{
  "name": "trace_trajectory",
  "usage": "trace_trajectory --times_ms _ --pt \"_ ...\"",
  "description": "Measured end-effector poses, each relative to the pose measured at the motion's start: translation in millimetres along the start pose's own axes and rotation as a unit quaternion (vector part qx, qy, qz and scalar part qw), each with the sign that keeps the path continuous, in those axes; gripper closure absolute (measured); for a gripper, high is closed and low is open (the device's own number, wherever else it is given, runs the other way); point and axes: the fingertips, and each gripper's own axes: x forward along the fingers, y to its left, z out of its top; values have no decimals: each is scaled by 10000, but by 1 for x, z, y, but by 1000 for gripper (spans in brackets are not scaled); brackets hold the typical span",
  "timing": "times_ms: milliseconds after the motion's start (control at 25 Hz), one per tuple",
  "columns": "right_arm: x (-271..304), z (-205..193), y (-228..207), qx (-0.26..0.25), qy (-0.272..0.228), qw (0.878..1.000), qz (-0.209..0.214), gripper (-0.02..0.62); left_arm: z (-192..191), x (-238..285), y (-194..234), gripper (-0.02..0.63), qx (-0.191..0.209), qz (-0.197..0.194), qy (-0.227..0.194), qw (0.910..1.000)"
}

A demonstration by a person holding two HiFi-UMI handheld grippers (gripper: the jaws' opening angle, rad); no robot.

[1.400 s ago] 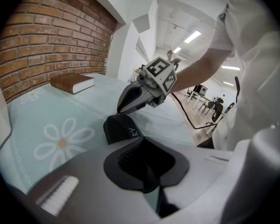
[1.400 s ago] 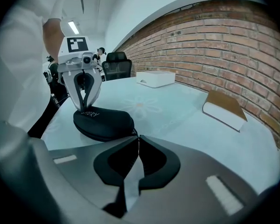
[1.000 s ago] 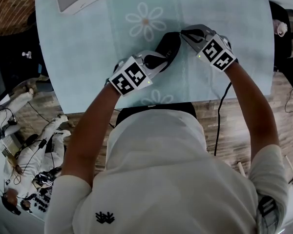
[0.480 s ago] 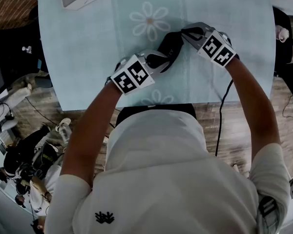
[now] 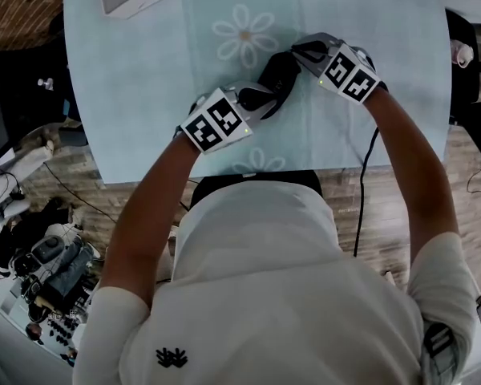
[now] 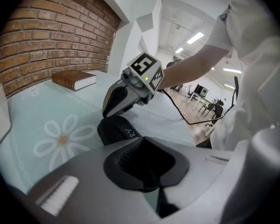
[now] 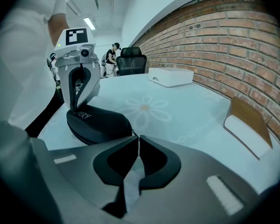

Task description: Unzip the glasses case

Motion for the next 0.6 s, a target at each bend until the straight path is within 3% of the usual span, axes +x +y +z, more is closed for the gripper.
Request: trace_trajectory --times_ms 200,400,600 --pt "3 -12 1 188 25 9998 -31 580 1 0 1 551 -73 55 -21 10000" --pt "-4 -1 -4 359 -128 9986 -374 575 2 -3 2 550 -130 236 -136 9995" --pt "-15 -21 -2 764 -34 9948 -672 569 4 -3 0 549 -111 455 -214 9987"
